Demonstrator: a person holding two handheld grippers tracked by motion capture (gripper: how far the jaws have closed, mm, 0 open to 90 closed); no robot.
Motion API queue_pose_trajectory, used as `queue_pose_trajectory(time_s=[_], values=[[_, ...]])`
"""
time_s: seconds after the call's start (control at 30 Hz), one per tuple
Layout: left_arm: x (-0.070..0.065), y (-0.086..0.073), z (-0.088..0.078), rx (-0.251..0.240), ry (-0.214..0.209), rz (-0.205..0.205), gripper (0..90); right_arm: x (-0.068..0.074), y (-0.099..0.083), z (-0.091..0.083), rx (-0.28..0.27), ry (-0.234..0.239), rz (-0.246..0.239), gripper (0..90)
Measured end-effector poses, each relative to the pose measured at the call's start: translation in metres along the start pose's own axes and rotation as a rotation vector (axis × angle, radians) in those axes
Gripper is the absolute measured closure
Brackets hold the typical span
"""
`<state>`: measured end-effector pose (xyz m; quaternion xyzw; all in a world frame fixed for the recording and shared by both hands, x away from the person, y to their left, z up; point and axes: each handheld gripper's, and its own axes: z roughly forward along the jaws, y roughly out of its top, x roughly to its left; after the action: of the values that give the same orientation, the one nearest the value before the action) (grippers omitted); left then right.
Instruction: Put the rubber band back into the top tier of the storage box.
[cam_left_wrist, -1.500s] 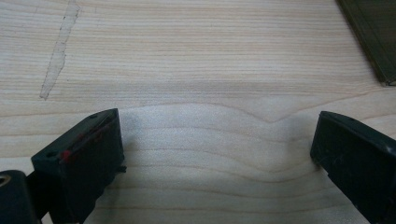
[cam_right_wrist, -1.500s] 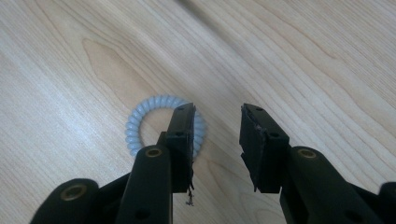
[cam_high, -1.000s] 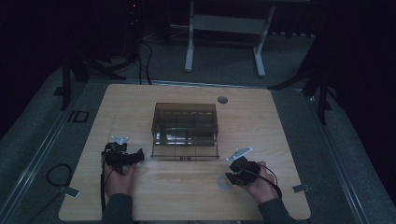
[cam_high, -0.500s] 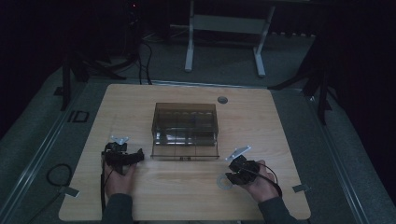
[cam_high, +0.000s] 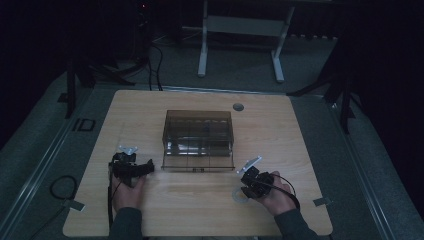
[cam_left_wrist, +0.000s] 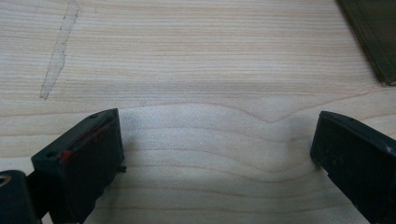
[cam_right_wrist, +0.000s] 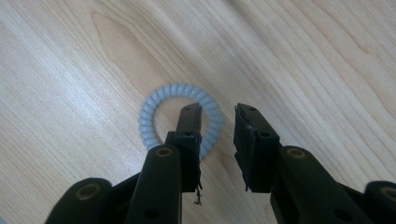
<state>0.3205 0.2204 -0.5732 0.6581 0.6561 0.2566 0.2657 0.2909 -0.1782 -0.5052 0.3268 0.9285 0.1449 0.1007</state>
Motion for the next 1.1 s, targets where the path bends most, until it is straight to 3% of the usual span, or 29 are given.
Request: queue_pose_trajectory(time_s=[0.5, 1.1], values=[[0.000, 0.000, 0.000, 0.002, 0.000, 0.001, 2.3, 0.003, 0.004, 0.010, 0.088, 0.021, -0.015, 76.2], [0.000, 0.000, 0.000, 0.002, 0.000, 0.000, 2.3, 0.001, 0.009, 0.017, 0.146, 0.014, -0.021, 79.2]])
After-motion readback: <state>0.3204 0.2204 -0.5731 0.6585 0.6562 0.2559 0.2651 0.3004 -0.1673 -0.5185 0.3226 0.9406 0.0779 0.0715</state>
